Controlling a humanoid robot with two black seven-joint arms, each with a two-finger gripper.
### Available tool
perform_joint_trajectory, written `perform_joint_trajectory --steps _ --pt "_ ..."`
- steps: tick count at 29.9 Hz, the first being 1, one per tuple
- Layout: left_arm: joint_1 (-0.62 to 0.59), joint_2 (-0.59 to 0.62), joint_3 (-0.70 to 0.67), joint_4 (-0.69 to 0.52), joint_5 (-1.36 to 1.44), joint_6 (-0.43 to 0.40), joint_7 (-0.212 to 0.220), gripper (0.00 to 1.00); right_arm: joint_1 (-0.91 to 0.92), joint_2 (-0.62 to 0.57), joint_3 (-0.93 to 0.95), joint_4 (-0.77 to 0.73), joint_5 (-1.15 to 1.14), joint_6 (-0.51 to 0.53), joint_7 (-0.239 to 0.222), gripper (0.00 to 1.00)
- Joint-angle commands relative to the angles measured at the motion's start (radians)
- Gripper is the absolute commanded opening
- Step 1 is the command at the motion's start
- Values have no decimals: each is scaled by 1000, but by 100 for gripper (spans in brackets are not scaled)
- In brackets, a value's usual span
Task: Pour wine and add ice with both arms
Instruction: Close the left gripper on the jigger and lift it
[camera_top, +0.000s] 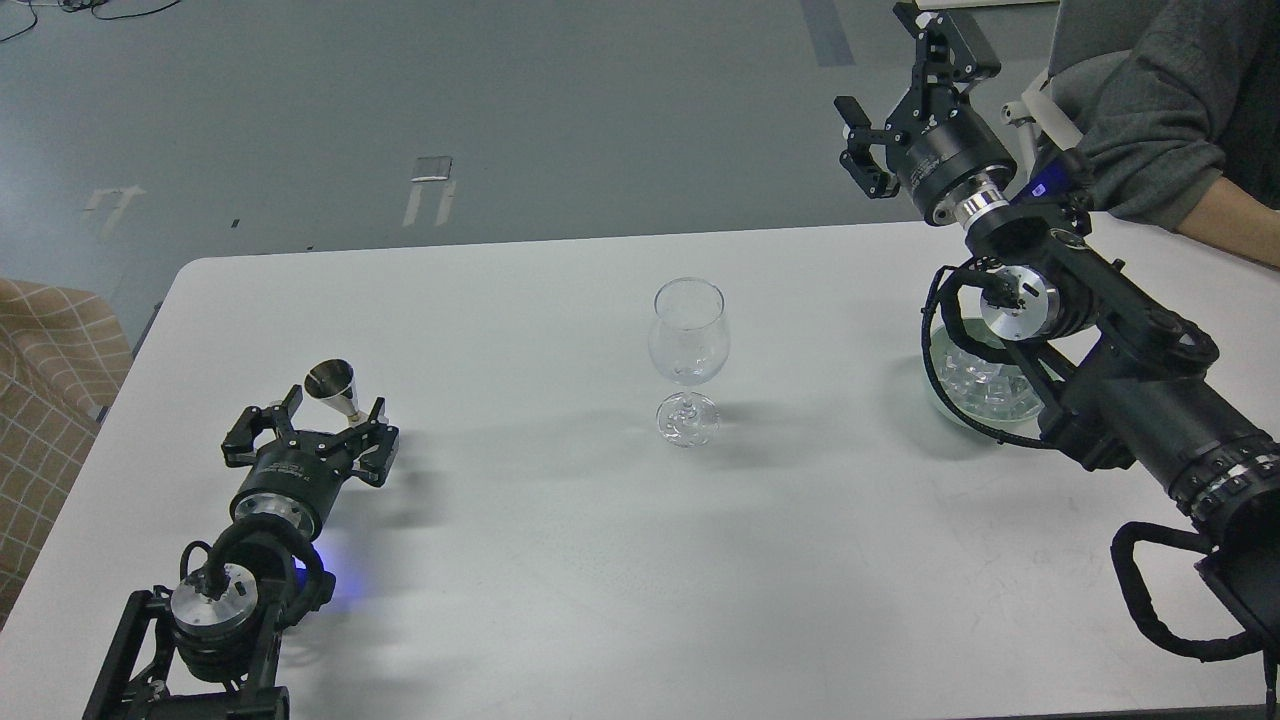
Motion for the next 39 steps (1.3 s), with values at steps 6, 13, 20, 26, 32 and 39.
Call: perform_joint_trajectory --steps 6,13,20,26,32,39 --pt "-4 0 6 19 5 -1 -25 65 -1 0 0 1 0 0 0 100" --pt "-6 0 7 19 5 -3 -20 67 -1 0 0 1 0 0 0 100" --pt "-10 0 7 19 5 -7 -19 67 -5 0 0 1 0 0 0 100" --pt "-15 0 9 30 5 -9 -18 66 -5 0 0 1 0 0 0 100" --pt "-15 0 10 36 5 -10 -20 62 -5 0 2 1 0 0 0 100" --pt "-15 0 10 37 5 -10 -22 55 -4 0 0 1 0 0 1 100"
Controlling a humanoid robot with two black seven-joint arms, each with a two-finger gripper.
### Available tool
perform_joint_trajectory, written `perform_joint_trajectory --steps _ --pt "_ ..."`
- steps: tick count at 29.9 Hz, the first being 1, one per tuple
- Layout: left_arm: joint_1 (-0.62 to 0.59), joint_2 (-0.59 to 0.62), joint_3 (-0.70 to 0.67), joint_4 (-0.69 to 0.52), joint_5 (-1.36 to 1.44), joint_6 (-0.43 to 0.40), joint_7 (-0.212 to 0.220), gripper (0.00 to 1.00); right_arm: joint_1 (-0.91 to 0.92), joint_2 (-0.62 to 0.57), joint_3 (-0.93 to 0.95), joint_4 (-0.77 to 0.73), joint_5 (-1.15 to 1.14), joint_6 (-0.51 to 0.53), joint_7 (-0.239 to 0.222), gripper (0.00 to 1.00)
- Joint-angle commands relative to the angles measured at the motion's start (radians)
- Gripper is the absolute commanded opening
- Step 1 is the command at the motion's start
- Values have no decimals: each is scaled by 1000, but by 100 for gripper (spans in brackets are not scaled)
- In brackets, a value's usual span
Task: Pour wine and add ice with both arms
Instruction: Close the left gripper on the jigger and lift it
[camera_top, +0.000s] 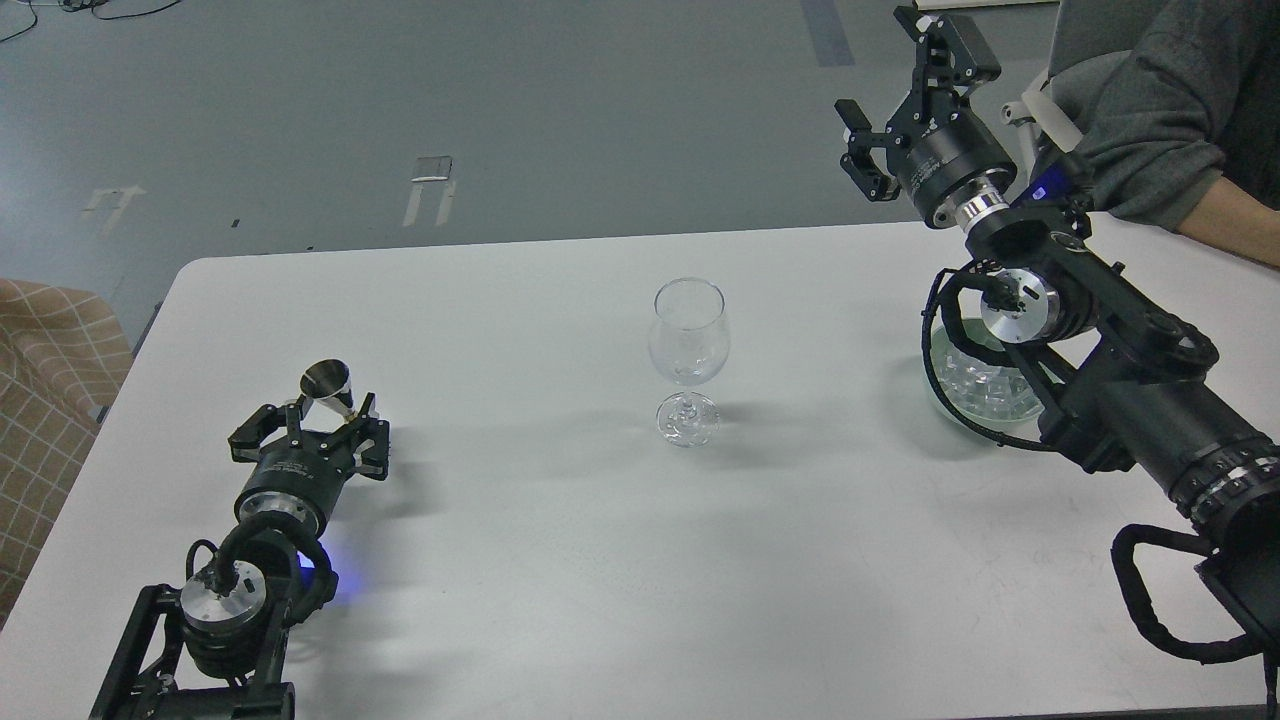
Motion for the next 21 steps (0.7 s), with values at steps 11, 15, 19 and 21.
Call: perform_joint_trajectory --steps 11,15,19,21 --pt "-2 0 3 7 0 -3 6 45 2 0 -1 0 0 0 1 100" --pt "0 0 3 7 0 -28 8 43 0 0 -1 0 0 0 1 100" --pt "0 0 3 7 0 -41 3 39 0 0 0 0 0 0 1 100" --pt "-2 0 3 7 -2 -48 2 35 0 0 0 0 0 0 1 100"
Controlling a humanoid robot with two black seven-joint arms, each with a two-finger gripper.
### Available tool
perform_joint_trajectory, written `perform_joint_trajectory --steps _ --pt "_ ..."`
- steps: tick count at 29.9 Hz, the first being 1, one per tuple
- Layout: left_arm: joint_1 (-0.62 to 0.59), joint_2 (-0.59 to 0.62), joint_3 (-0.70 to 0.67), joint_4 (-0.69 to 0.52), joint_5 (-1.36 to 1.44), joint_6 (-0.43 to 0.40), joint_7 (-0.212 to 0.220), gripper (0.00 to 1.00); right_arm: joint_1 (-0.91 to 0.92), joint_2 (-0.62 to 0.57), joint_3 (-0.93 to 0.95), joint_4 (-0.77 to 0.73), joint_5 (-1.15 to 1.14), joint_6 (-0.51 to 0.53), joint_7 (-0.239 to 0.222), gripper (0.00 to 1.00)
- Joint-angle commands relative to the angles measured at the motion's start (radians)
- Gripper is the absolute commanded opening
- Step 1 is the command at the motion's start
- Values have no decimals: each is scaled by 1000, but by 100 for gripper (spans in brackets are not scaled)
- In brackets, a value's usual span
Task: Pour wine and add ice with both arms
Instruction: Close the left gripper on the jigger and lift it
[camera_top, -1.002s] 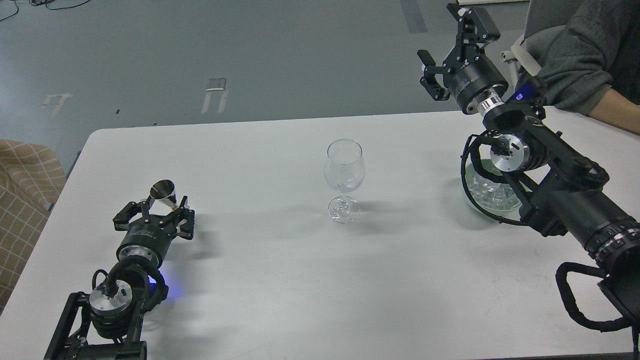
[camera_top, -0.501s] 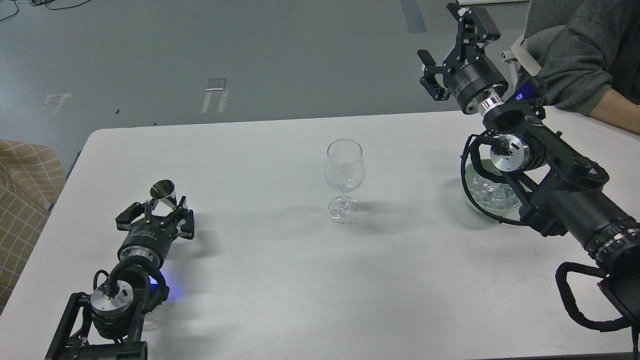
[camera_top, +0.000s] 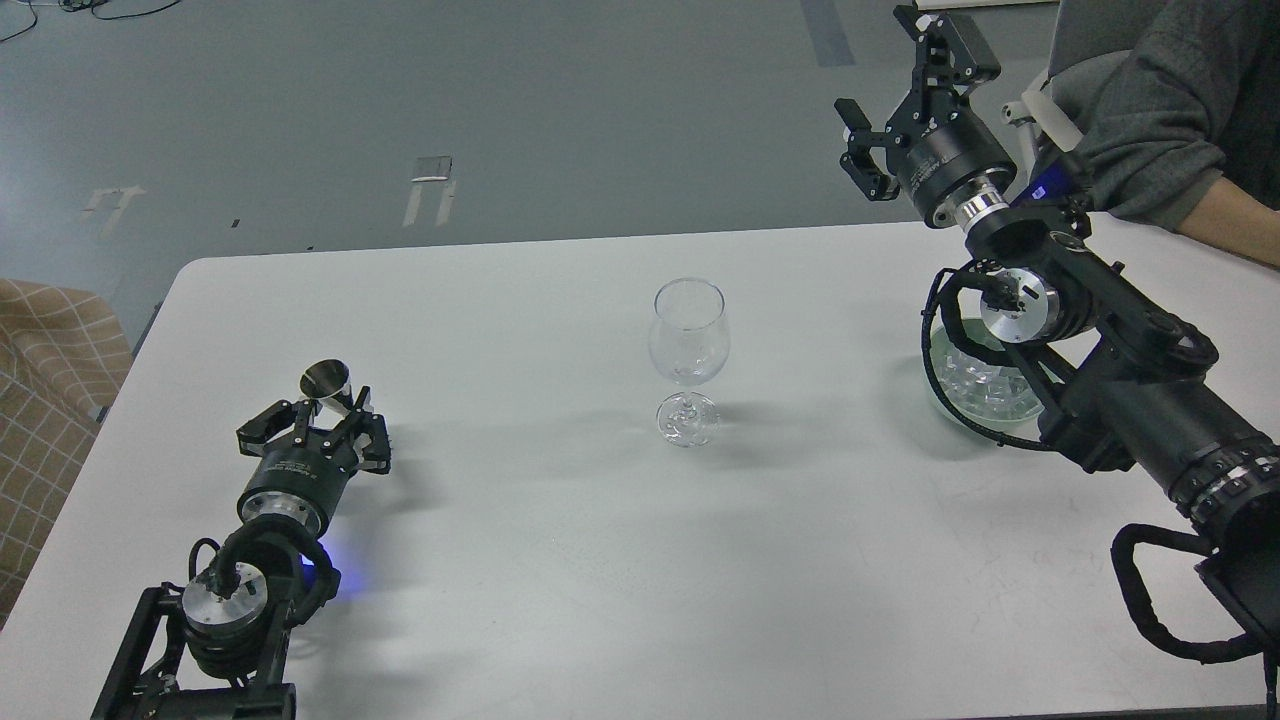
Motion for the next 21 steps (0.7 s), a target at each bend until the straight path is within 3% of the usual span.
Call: perform_joint_trajectory --steps 1,6,21 --pt "-1 0 0 2 -2 -9 -5 34 0 0 0 0 0 0 0 100" --pt "0 0 0 2 -2 -12 0 20 0 0 1 0 0 0 0 100" --pt "-1 0 0 3 -15 -38 -8 14 0 3 1 0 0 -2 0 100"
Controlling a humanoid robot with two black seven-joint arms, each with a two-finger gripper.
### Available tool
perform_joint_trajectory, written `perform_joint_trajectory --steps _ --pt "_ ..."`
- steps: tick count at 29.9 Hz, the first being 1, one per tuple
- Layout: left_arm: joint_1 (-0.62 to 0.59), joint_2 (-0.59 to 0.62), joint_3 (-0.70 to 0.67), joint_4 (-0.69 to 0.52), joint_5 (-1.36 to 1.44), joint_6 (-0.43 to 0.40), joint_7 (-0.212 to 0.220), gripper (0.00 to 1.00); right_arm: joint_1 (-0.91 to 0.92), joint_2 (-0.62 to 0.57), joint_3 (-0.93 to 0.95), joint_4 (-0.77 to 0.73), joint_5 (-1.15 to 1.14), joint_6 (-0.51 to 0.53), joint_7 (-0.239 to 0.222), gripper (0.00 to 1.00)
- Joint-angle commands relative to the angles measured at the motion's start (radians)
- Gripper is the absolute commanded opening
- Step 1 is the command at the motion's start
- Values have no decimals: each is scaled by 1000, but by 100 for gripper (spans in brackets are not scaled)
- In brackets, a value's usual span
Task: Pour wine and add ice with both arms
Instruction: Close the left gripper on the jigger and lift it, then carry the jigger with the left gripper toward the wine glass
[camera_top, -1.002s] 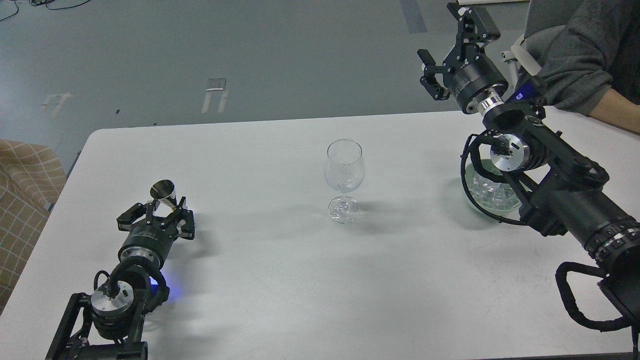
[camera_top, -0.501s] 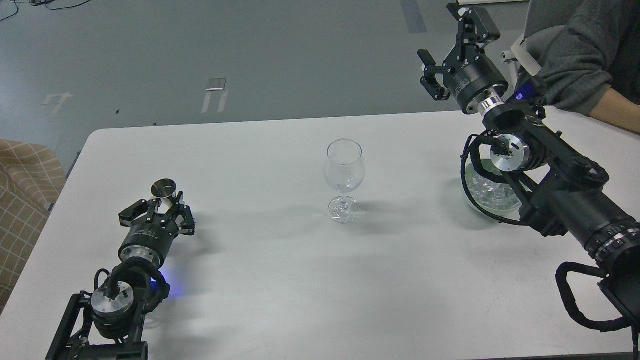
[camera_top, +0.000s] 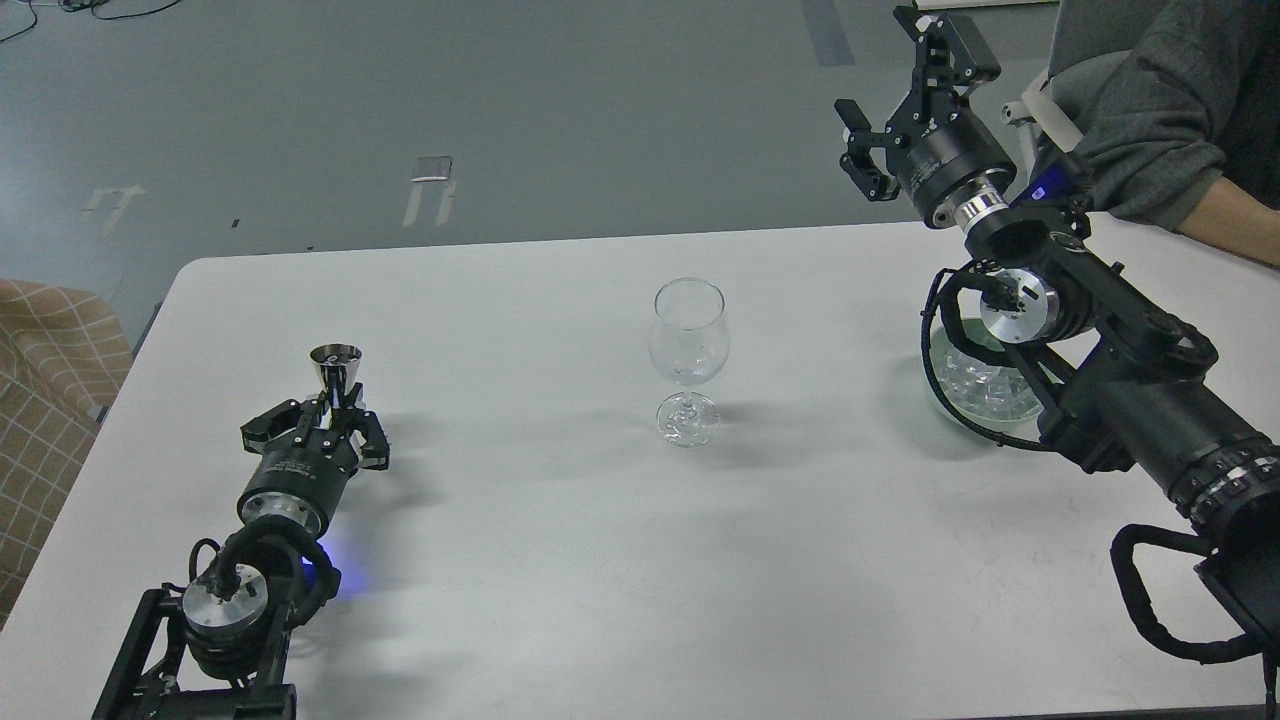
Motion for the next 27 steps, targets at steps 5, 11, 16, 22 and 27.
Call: perform_joint_trajectory --steps 5,11,16,22,27 --pt "-13 0 1 -18 -12 -12 1 14 0 8 1 -2 0 -2 0 100" --pt "-61 0 8 -20 -12 13 7 13 0 8 0 -2 0 -2 0 100" --pt "-95 0 21 -49 -10 53 10 12 -2 6 0 -3 0 -2 0 100" --pt "-115 0 109 -129 -7 134 13 10 -15 2 1 -3 0 -2 -2 100" --pt "-115 0 179 -201 0 201 26 11 -37 -3 1 -6 0 -3 0 100"
